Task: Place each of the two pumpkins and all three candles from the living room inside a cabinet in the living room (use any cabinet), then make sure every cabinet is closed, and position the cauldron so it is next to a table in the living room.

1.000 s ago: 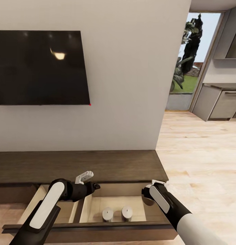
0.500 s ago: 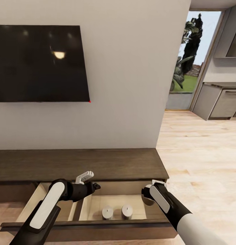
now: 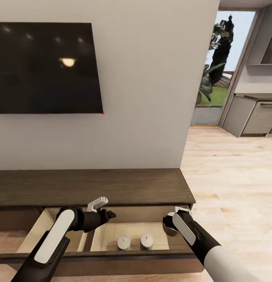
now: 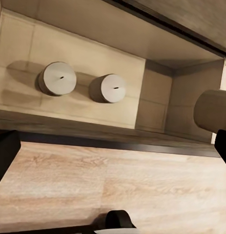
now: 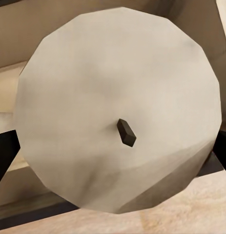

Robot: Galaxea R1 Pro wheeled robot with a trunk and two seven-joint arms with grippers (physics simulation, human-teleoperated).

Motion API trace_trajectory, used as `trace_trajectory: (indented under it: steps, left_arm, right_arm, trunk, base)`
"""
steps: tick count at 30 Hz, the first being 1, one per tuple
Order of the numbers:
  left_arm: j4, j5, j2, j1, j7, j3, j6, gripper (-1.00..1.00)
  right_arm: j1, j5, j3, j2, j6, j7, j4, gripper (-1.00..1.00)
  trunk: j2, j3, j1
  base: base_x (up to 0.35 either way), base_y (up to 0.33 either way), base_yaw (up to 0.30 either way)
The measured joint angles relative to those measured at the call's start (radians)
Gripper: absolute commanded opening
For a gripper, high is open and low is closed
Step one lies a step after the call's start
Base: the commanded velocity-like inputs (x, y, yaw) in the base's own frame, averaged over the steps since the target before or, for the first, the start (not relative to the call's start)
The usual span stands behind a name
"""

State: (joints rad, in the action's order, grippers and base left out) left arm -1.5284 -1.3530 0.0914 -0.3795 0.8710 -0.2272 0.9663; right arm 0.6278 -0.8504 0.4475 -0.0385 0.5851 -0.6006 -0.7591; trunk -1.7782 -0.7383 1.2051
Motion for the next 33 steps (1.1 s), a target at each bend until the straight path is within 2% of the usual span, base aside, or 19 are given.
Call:
trace_trajectory:
  steps: [33]
  left_arm:
    - [0.000,-0.014,0.000,0.000,-0.014,0.000,0.005,1.00]
  right_arm:
    - [0.000,-0.001,0.001,0.000,-0.001,0.001,0.000,-1.00]
  trunk:
    - [-0.224,-0.100,0.123]
  base:
    - [0.000,0.000,0.000]
